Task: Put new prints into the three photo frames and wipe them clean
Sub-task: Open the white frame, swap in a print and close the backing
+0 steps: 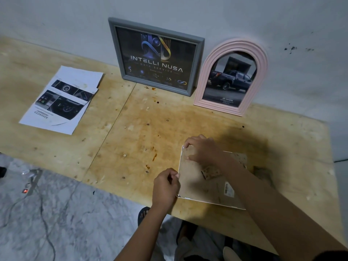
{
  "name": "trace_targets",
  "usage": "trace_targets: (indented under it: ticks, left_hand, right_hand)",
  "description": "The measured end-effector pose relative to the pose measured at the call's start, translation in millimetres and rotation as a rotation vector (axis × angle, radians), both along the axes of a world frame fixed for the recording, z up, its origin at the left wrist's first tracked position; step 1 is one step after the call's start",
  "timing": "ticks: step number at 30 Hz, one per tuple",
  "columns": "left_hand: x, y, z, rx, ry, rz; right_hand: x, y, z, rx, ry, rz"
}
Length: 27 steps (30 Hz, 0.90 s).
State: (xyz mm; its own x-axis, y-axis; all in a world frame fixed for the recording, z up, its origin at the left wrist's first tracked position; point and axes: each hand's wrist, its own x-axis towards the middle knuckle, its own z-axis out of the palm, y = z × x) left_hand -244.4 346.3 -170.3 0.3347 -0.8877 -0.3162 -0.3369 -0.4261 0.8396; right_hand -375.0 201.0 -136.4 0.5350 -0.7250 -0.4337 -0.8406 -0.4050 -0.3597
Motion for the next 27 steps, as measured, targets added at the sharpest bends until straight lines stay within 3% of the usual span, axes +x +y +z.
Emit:
trace_targets:
  ticks: [5, 9, 18, 27]
  left_hand:
    - [0, -2, 2, 0.0, -0.075, -0.046]
    - [1, -2, 0, -0.007, -0.085, -0.077]
    - [4, -8, 7, 0.035, -0.087, -0.127]
    - [-2, -6, 8, 0.042, -0.037, -0.035]
  right_hand:
    - [-41, 25, -8, -0.018, -0.124, -0.167]
    - [-57, 28, -4, -0.042, 0.04, -0.149]
    - [-10, 10, 2, -0.111, 0.152, -0.086]
    - [10, 14, -2, -0.153, 0.177, -0.101]
